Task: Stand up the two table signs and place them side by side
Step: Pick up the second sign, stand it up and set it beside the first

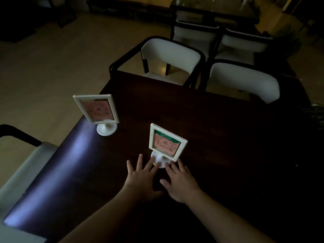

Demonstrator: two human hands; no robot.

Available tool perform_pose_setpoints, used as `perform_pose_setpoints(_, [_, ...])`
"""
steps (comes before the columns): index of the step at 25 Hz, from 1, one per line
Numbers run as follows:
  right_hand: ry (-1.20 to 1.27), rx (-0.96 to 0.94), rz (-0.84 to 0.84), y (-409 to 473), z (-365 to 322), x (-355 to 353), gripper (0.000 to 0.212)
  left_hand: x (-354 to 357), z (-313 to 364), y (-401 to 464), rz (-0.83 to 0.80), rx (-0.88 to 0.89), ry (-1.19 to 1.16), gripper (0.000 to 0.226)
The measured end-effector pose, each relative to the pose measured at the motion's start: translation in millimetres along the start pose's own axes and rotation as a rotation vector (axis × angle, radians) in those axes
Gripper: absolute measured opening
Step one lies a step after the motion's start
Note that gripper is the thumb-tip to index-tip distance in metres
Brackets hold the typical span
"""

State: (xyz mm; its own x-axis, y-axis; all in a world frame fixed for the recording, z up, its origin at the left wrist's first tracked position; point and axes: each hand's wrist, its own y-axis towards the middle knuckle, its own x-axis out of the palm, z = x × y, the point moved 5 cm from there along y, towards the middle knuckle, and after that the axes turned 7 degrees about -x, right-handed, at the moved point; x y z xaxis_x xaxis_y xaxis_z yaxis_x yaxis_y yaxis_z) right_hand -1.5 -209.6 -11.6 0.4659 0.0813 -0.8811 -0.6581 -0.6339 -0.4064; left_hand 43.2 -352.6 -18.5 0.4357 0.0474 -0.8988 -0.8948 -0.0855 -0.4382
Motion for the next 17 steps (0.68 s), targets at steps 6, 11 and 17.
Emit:
perform_pose_setpoints(6, [-0.029, 0.027, -0.018, 37, -57, -10, 0.074, -3, -74, 3, 0.026, 0.059, 0.009, 0.103])
perform_pose_setpoints(11, [-0.025, 0.049, -0.027, 65, -85, -18, 0.074, -8, -112, 14, 0.042, 0.078, -0.02, 0.095])
perform_pose_setpoints(17, [-0.03, 0.054, -0.027, 96, -93, -30, 0.074, -15, -134, 35, 0.061, 0.062, -0.089, 0.087])
